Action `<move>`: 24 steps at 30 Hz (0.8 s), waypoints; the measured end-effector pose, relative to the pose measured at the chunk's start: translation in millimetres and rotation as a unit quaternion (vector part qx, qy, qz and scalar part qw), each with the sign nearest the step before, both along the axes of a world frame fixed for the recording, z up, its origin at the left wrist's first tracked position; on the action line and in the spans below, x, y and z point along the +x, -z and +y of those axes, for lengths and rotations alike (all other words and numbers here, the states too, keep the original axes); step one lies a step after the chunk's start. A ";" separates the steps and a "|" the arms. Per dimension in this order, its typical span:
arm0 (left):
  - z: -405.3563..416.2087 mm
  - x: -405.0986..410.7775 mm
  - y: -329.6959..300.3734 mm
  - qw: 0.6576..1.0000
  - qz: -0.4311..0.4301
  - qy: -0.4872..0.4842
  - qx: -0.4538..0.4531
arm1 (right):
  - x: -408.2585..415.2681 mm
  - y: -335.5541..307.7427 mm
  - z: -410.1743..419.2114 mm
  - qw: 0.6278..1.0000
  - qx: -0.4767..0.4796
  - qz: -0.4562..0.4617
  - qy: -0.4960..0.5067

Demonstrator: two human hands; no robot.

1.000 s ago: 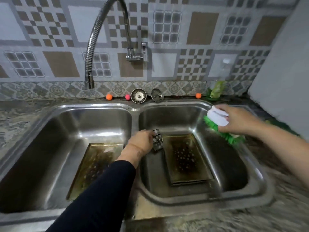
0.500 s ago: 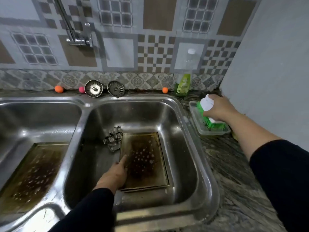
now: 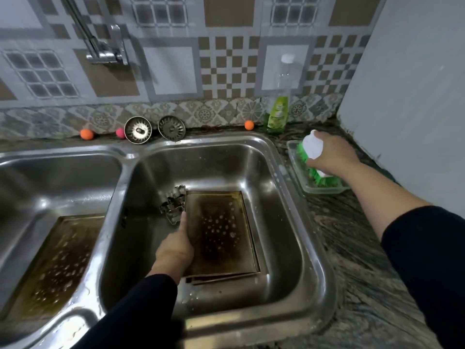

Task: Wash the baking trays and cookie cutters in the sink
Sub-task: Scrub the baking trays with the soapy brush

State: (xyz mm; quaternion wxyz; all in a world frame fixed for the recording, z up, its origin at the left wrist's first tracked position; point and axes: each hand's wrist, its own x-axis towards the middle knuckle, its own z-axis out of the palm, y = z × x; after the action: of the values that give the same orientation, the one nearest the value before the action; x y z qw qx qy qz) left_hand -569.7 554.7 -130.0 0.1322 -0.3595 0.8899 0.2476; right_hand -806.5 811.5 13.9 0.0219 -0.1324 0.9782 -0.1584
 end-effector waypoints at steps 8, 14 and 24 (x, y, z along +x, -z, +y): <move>12.0 -7.6 -19.4 0.994 0.086 -0.041 0.063 | 63.0 -22.9 -60.5 0.993 -0.094 -0.003 -0.069; 2.1 -0.9 -31.2 0.984 0.142 -0.059 0.086 | 125.7 23.4 -105.1 0.987 -0.107 -0.072 -0.096; -37.0 31.8 -90.0 0.866 0.463 -0.009 0.187 | 211.8 32.9 -141.9 0.986 -0.121 0.021 -0.115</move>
State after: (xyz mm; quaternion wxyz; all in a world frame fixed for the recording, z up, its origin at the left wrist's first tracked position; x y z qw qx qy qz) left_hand -537.9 517.7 -40.0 -0.2328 -0.1802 0.7824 0.5488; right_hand -594.7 669.6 -19.0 0.0035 -0.2492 0.9304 -0.2688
